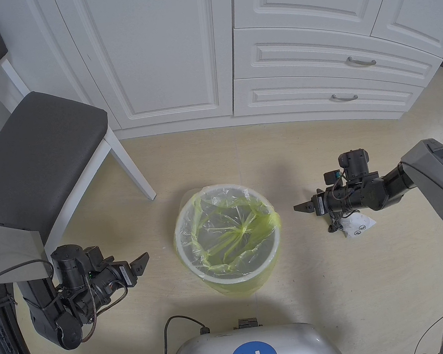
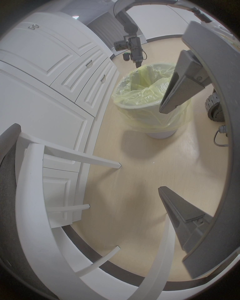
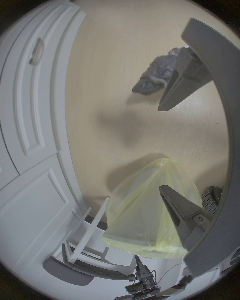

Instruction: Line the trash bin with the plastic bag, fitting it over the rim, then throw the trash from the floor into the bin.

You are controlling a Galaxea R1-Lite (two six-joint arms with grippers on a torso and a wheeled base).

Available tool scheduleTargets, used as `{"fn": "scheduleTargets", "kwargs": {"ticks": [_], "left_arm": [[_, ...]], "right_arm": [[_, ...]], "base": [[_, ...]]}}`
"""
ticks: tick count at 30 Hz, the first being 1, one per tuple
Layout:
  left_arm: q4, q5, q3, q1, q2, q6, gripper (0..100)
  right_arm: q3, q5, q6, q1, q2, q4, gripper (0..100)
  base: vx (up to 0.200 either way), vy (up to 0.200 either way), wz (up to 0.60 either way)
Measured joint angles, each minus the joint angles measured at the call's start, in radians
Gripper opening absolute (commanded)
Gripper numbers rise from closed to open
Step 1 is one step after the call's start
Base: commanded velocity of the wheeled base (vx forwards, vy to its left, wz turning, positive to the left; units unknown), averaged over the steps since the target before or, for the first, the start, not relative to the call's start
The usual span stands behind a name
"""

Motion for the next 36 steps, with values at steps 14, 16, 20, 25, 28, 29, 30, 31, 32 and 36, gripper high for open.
{"fn": "scheduleTargets", "kwargs": {"ticks": [14,16,20,25,28,29,30,31,32,36], "left_arm": [[0.0,-0.015,-0.187,0.001,0.186,0.038,100],[-0.001,-0.022,-0.234,0.008,0.226,0.03,100],[-0.001,-0.036,-0.312,0.024,0.29,-0.064,100],[-0.001,-0.043,-0.357,0.038,0.33,-0.097,100],[-0.002,-0.041,-0.344,0.037,0.331,-0.093,100],[-0.001,-0.039,-0.336,0.036,0.329,-0.09,100],[-0.001,-0.038,-0.33,0.035,0.327,-0.088,100],[-0.002,-0.036,-0.321,0.034,0.323,-0.086,100],[-0.002,-0.034,-0.31,0.032,0.318,-0.084,100],[-0.002,-0.024,-0.238,0.027,0.291,-0.077,100]], "right_arm": [[0.661,-0.267,0.223,0.046,-0.239,-0.617,100],[0.733,-0.342,0.252,0.057,-0.273,-0.685,100],[0.821,-0.44,0.294,0.078,-0.328,-0.742,100],[0.848,-0.477,0.309,0.098,-0.376,-0.751,100],[0.852,-0.479,0.307,0.103,-0.401,-0.747,100],[0.853,-0.48,0.303,0.104,-0.408,-0.743,100],[0.854,-0.48,0.297,0.105,-0.413,-0.738,100],[0.854,-0.479,0.283,0.105,-0.42,-0.724,100],[0.854,-0.477,0.26,0.103,-0.424,-0.705,100],[0.837,-0.467,0.169,0.094,-0.434,-0.632,100]], "base": [[0.0,0.0,0.0],[0.0,0.0,0.0],[0.0,0.0,0.0],[0.0,0.0,0.0],[0.0,0.0,0.0],[0.0,0.0,0.0],[0.0,0.0,0.0],[0.0,0.0,0.0],[0.0,0.0,0.0],[0.0,0.0,0.0]]}}
